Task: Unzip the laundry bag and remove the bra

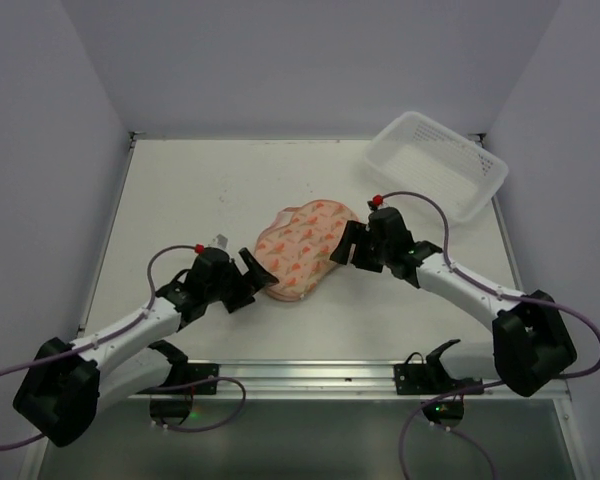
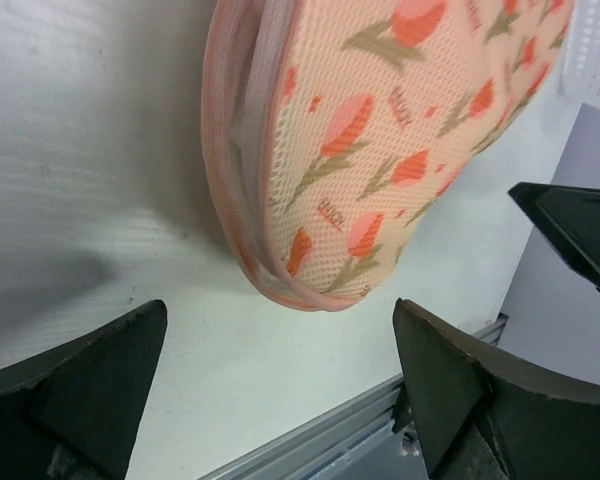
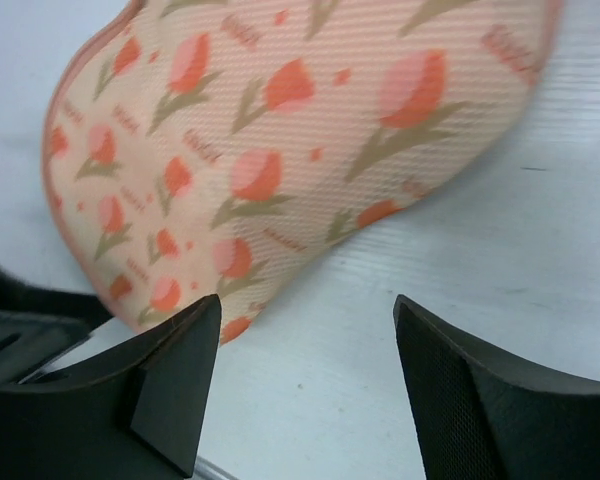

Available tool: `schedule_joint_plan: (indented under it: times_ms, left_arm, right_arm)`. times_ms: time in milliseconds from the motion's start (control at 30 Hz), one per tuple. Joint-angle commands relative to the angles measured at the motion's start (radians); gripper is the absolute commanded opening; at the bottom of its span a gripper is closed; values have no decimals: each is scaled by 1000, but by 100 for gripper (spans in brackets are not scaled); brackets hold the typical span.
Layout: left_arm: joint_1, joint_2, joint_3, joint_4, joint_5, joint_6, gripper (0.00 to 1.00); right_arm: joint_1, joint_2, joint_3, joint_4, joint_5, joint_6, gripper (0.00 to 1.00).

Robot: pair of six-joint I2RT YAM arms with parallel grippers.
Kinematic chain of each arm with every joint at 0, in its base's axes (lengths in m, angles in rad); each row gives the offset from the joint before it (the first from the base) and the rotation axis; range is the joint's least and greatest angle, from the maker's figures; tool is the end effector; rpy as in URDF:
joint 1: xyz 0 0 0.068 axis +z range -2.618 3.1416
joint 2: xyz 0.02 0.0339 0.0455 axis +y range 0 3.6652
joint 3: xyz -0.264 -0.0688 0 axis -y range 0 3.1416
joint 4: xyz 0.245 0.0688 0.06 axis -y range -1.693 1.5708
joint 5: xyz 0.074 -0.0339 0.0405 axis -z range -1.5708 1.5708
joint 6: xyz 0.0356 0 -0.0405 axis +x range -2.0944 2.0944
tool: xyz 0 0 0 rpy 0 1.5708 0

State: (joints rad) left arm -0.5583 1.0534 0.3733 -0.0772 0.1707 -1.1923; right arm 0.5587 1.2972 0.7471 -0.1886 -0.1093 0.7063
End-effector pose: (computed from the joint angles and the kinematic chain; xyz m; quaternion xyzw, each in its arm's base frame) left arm 0.1638 -0.1094 0.1606 -0.2532 0.8800 -0.3528 0.1925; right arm 0.2267 0.1463 0.2171 0.0453 0.9125 0.2789 0.2959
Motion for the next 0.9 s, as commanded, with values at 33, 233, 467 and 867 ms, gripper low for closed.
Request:
schedule_joint_plan:
  times_ms: [33,233,467,867]
  left_arm:
    - [3,-134,122,-220,-212,152,98]
    - [67,-115,286,-326,-284,385,98]
    - [192,12,406,-358,-175,598,97]
    - [216,160,423,-276,-125,566,91]
  right_arm:
    - [-55,104,85,-57,77,22,72]
    - [-79,383,340,-25,-21,-140,72]
    - [-57,609,609,-75,-268,-376,69]
    - [9,397,543,-133,-130,-303,74]
